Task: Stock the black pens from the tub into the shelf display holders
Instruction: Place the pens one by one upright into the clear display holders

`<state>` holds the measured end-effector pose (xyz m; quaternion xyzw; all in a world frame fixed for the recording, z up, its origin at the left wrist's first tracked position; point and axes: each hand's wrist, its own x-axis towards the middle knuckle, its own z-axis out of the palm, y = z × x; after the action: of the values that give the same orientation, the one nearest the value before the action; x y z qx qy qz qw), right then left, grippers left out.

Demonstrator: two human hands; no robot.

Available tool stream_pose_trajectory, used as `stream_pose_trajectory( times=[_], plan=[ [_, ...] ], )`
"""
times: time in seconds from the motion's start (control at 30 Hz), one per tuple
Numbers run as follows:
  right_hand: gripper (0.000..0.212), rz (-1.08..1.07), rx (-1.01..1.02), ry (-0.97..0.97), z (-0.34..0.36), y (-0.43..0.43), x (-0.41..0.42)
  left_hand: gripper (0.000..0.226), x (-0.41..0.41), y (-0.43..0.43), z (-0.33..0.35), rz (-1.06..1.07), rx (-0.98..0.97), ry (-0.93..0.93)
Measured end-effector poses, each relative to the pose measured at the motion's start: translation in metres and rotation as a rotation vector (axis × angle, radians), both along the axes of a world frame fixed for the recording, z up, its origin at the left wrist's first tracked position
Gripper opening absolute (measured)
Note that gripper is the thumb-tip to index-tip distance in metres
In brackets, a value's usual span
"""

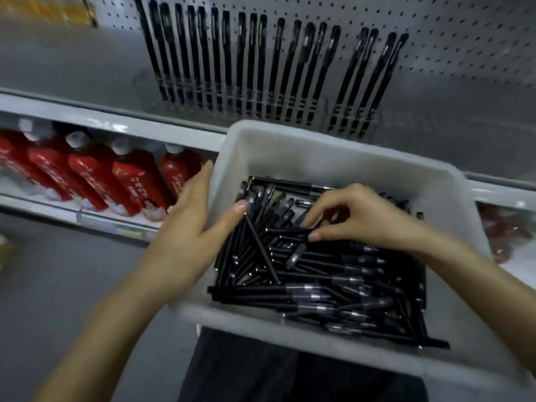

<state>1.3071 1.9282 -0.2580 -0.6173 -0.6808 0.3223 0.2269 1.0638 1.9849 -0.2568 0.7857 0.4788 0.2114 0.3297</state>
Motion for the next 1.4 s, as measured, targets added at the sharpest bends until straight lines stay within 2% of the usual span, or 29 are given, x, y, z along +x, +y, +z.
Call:
stream_pose_trajectory(
  times=[0.3,0.67,0.9,1.0,1.17,1.3,1.4],
  plan=[
    [0.017,0.193,-0.030,-0.214,-0.018,0.009,-0.006,0.089,0.003,-0.004,0.001,-0.021,-0.089,-0.024],
    [0.012,0.158,-0.011,-0.078,-0.012,0.008,-0.005,0.088,0.005,-0.004,0.002,-0.013,-0.113,-0.092],
    [0.017,0.238,0.006,-0.240,-0.017,0.008,-0.007,0.087,0.004,-0.006,0.003,-0.017,-0.105,-0.080],
    [0.014,0.240,0.010,-0.227,-0.020,0.007,-0.007,0.087,0.003,-0.007,0.002,-0.016,-0.089,-0.072],
    [0.008,0.231,0.017,-0.194,-0.016,0.005,-0.007,0.084,0.004,-0.005,0.004,-0.042,0.009,-0.010],
    [0.009,0.154,0.085,-0.032,-0.006,-0.002,-0.007,0.070,0.008,0.004,0.014,0.016,0.250,0.000],
    [0.010,0.080,0.144,0.092,0.004,-0.004,-0.003,0.066,0.019,0.017,0.029,0.059,0.333,-0.036]
  ],
)
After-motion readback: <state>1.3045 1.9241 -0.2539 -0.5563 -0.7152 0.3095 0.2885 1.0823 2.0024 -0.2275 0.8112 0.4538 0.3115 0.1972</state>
